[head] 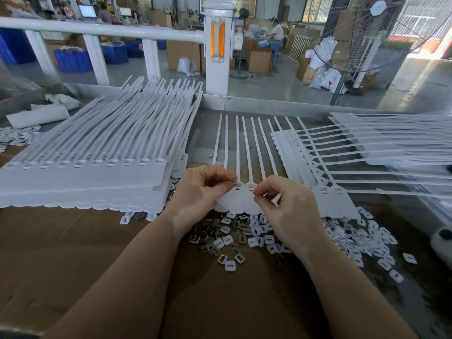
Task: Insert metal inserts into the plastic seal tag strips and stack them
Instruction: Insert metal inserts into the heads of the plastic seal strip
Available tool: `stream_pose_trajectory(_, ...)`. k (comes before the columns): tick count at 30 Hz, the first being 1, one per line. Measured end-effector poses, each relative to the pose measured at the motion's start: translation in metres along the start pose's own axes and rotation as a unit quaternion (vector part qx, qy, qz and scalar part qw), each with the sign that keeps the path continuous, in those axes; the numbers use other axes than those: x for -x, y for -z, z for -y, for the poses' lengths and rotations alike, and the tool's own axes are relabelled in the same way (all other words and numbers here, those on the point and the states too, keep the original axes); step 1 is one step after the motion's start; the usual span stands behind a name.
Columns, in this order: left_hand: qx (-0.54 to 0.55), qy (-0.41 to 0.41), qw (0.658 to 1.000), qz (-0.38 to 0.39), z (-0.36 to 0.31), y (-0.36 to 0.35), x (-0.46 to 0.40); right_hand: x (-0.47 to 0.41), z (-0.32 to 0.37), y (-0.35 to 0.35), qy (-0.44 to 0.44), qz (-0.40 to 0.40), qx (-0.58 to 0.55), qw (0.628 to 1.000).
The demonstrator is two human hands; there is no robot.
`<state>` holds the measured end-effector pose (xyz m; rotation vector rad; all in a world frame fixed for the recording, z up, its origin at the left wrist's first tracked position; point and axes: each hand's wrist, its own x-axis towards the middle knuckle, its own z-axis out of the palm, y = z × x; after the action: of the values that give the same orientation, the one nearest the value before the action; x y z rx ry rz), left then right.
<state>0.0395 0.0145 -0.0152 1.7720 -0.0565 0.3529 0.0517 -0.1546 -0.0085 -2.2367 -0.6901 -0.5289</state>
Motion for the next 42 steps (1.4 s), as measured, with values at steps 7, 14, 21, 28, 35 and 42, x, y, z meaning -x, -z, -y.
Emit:
stream_pose_trajectory(7,-0.079,0.054,0.986,-0.135,0.011,0.001,-0.011,-0.001,-0.004,-0.002,-0.026,-0.026,0.063,0.997)
stream_pose_trajectory(14,-0.173,0.051,0.978,-0.106,0.011,-0.002,-0.013,0.000,-0.007,-0.004,-0.041,0.023,0.084,0.995)
stream_pose_trajectory(21,-0.207,0.075,0.972,-0.083,0.009,0.000,-0.018,0.001,-0.008,-0.005,-0.050,0.055,0.091,0.993)
stream_pose_trajectory(28,-0.231,0.110,0.964,-0.070,0.009,-0.003,-0.023,0.002,-0.009,-0.006,-0.058,0.061,0.098,0.992)
stream_pose_trajectory(35,-0.236,0.145,0.960,-0.042,0.004,-0.002,-0.031,0.002,-0.011,-0.007,-0.054,0.064,0.100,0.991)
stream_pose_trajectory(42,-0.228,0.139,0.961,-0.067,0.007,-0.005,-0.029,0.002,-0.011,-0.007,-0.053,0.063,0.100,0.992)
